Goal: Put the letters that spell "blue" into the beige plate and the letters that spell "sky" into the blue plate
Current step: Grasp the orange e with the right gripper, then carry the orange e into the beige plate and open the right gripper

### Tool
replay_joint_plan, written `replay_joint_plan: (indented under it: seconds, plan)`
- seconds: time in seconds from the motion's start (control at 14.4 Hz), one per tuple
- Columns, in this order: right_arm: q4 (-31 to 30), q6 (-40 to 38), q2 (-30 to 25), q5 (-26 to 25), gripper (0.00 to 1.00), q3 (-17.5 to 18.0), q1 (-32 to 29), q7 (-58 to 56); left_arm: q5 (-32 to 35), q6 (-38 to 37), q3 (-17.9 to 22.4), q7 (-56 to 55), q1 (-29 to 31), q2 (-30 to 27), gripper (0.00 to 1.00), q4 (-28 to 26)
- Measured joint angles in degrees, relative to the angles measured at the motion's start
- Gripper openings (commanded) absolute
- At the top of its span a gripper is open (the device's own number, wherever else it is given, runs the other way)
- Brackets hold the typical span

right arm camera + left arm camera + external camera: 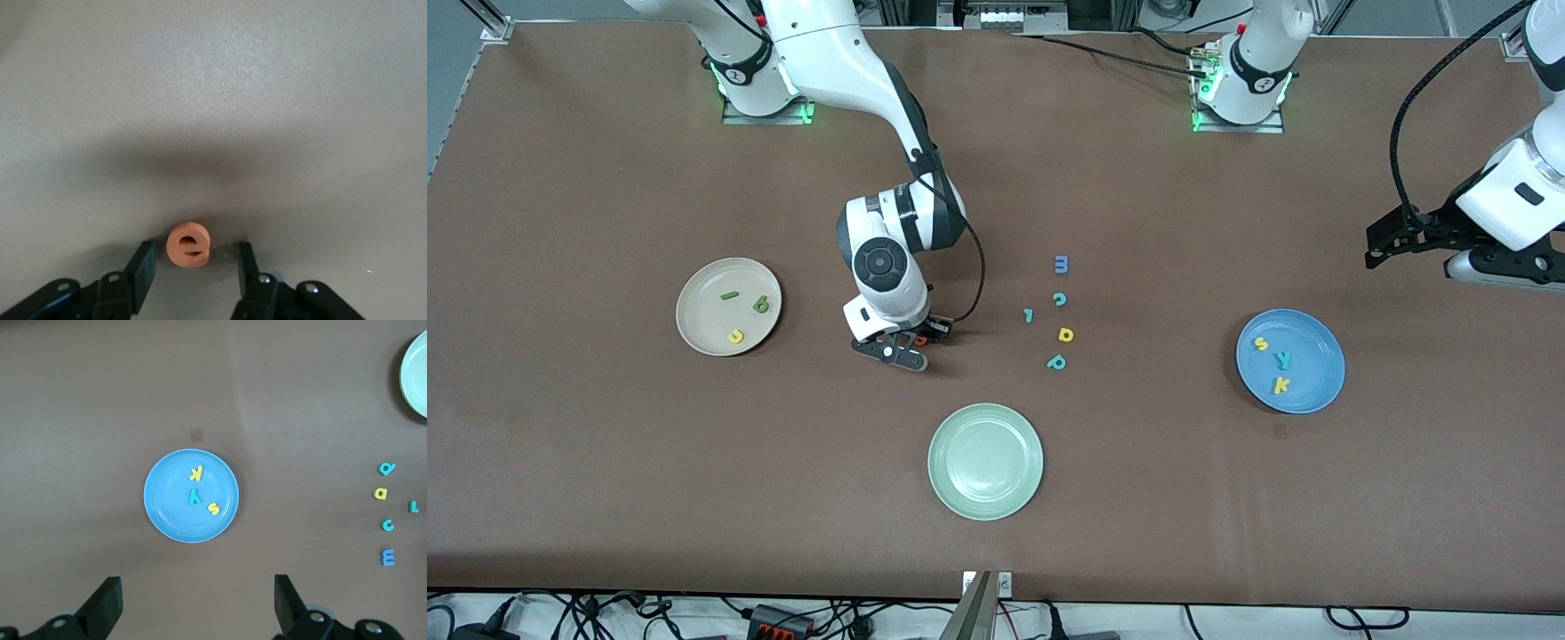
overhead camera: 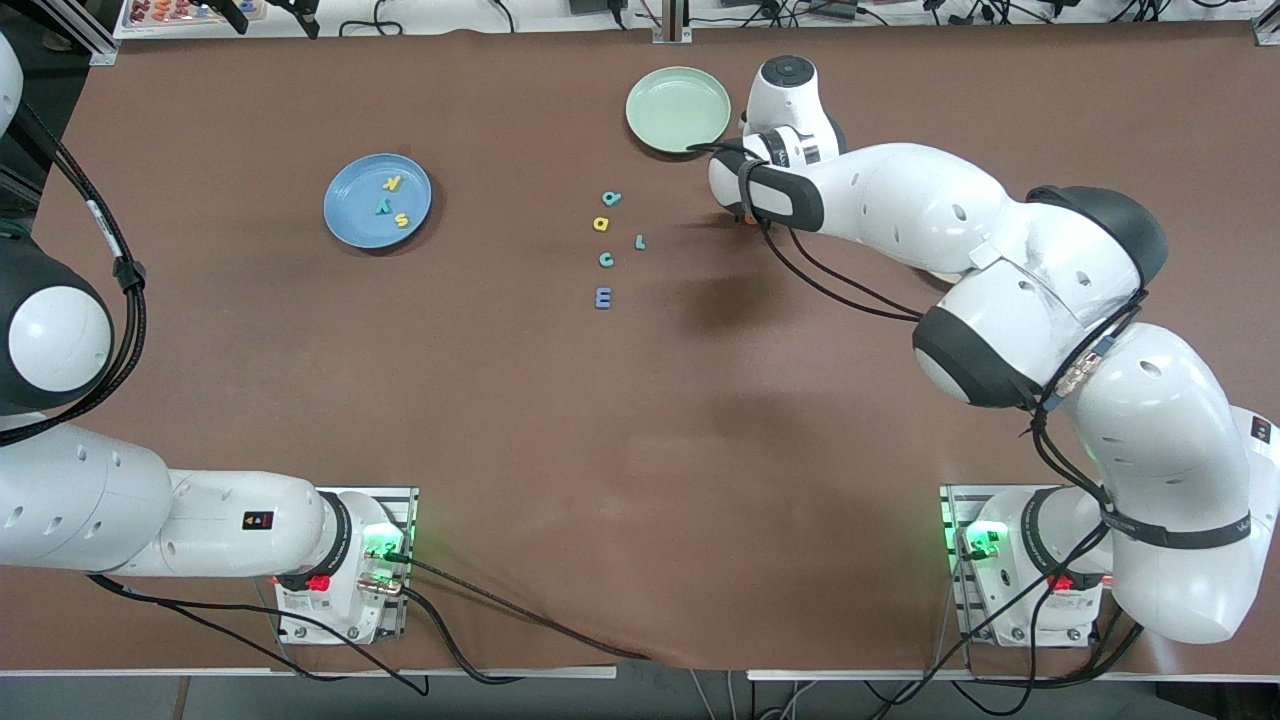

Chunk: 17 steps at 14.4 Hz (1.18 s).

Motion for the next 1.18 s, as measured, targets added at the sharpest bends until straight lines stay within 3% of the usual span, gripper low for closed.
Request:
replay_joint_plan:
  seconds: [0.35, 0.69, 1.18]
  plan:
    - [0.0, 0.0, 0.1, 0.0, 0.47, 0.0, -0.1, -0.6, 0.0, 0.7, 0.0, 0.0, 0.0, 0.0, 1.00, 0.0]
    - [0.1, 0.0, 0.1, 0.0, 0.19, 0.0, -0.1, -2.6, 0.1, 0.8, 0.0, 0.1, 0.0, 0.0, 1.00, 0.0]
    - [0.6, -0.2, 0.1, 0.0, 0.17, -1.2, -0.5, -5.0, 0.1, 0.8, 0.0, 0.1, 0.0, 0.0, 1.00, 0.0]
